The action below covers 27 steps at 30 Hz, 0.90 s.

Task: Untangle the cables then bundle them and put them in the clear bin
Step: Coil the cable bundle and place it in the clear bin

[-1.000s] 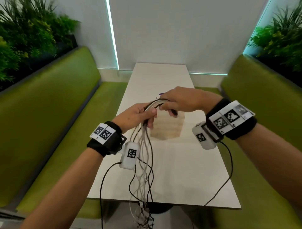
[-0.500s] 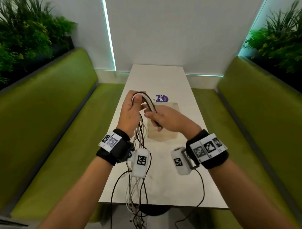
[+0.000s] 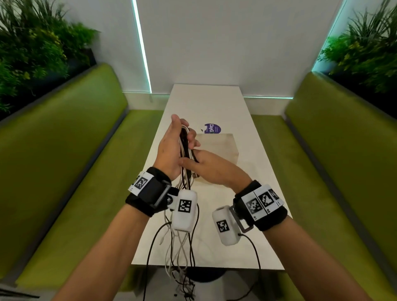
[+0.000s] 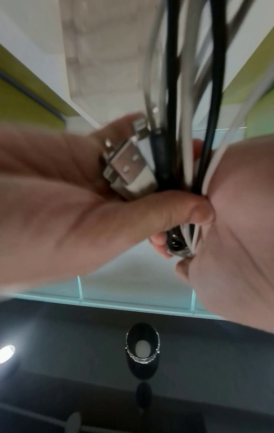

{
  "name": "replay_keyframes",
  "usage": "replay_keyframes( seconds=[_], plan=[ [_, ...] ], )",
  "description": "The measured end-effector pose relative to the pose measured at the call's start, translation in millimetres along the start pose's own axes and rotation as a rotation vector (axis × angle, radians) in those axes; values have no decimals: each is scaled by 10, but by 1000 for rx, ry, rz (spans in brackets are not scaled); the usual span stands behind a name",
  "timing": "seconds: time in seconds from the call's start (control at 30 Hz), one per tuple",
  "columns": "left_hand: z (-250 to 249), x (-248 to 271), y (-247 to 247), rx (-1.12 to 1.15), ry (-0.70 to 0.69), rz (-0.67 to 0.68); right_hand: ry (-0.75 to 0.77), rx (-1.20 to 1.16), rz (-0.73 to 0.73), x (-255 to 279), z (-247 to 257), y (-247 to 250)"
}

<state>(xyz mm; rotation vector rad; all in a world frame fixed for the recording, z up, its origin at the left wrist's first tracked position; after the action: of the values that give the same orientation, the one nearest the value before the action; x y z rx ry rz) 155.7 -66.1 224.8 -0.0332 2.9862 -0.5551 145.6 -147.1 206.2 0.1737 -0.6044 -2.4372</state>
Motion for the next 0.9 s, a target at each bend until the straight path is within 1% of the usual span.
replay_keyframes(
  seconds=[0.1, 0.23, 0.37, 0.47, 0.53, 0.67, 0.7, 0.77, 0.87, 0.9],
  plan=[
    [-43, -2, -16, -83, 14, 62, 65, -295, -1, 92, -5, -94],
    [-43, 27, -48, -259, 19, 162, 70, -397, 32, 160, -57, -118],
    [-47, 85, -122, -334, 6, 243, 84, -642, 105, 228, -76, -161],
    [-29, 123, -171, -391, -3, 281, 93, -653, 109, 262, -105, -200],
    [-4, 133, -165, -394, -7, 280, 65, -676, 81, 267, -164, -206],
    [27, 183, -69, -374, -90, 246, 75, -740, 18, 269, -228, -154],
    [73, 206, -39, -360, -85, 262, 93, -773, -2, 272, -219, -123],
    [251, 279, 26, -376, -24, 302, 137, -853, -57, 279, -161, -19],
    [479, 461, -2, -532, -11, 371, 161, -969, -148, 287, -45, 185],
    [515, 514, -28, -542, -15, 370, 170, -1006, -168, 286, -7, 240]
  ],
)
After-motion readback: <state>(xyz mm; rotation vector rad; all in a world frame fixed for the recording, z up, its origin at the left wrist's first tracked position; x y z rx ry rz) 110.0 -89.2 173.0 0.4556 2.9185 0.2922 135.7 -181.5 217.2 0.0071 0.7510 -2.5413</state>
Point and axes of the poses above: each hand's wrist, its own x-axis away from the middle knuckle, its own y-axis out of the back of the hand, z = x × y, the point moved 6 cm from there along -x, towards the middle knuckle, and after that the axes turned 11 degrees about -x, right-handed, at the moved point
